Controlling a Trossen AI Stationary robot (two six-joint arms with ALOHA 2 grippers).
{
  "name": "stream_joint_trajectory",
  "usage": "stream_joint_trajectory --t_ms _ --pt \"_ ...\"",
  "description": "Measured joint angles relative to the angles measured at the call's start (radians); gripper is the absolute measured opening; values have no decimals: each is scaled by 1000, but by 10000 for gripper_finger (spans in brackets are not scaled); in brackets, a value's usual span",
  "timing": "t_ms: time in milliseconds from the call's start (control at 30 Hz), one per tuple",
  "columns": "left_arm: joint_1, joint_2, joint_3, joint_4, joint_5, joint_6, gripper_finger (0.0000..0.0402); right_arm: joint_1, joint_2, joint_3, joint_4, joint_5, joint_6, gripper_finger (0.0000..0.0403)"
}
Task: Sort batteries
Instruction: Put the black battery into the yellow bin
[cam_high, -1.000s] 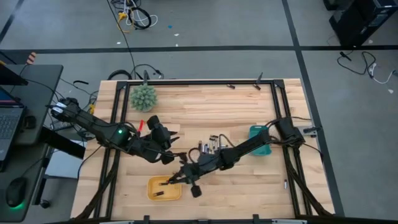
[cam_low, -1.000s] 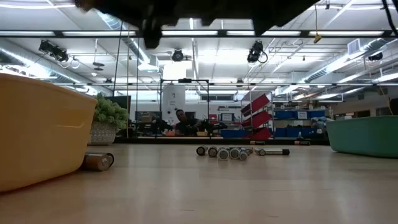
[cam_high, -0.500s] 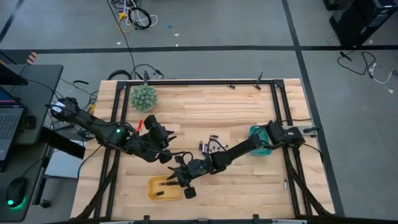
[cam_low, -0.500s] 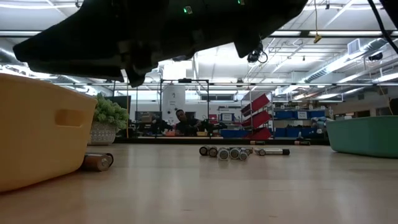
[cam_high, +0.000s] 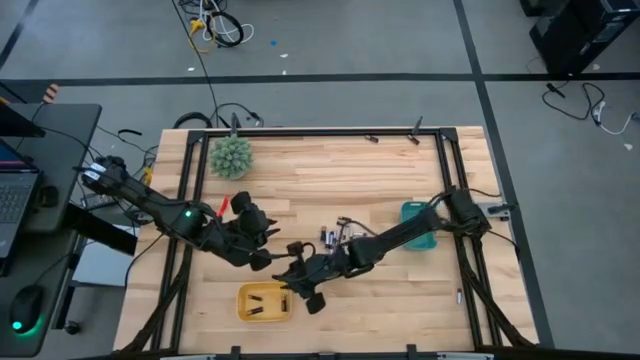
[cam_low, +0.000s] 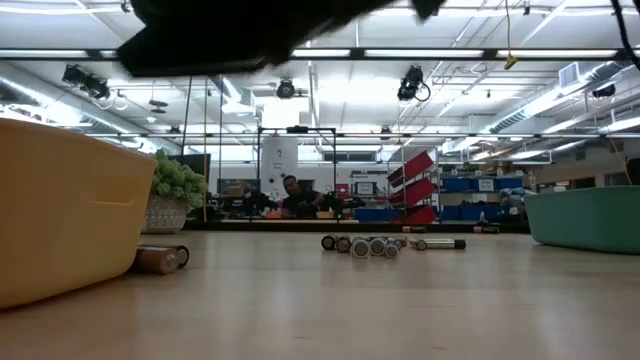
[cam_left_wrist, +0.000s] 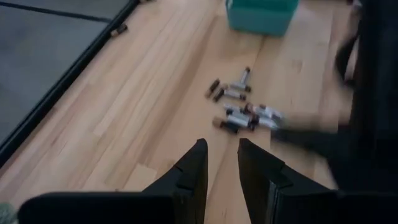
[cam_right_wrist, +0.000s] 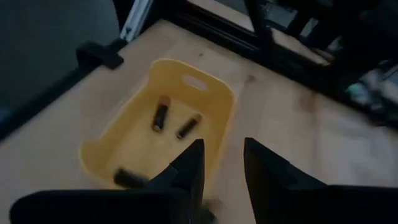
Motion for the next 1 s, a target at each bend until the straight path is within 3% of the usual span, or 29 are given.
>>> stream_joint_trajectory --t_ms 167,300,533,733,1000 --pt "-15 0 0 -85 -20 -86 85 14 -159 -110 -82 44 -76 86" --pt "-19 0 0 -104 -86 -141 85 14 -312 -297 -61 74 -62 78" --pt "-21 14 0 9 -163 -134 85 6 -509 -643 272 79 70 71" --pt "-21 65 0 134 -181 -31 85 5 -564 -785 476 79 127 70" --pt "-20 136 0 162 -180 -17 85 6 -553 -808 497 79 163 69"
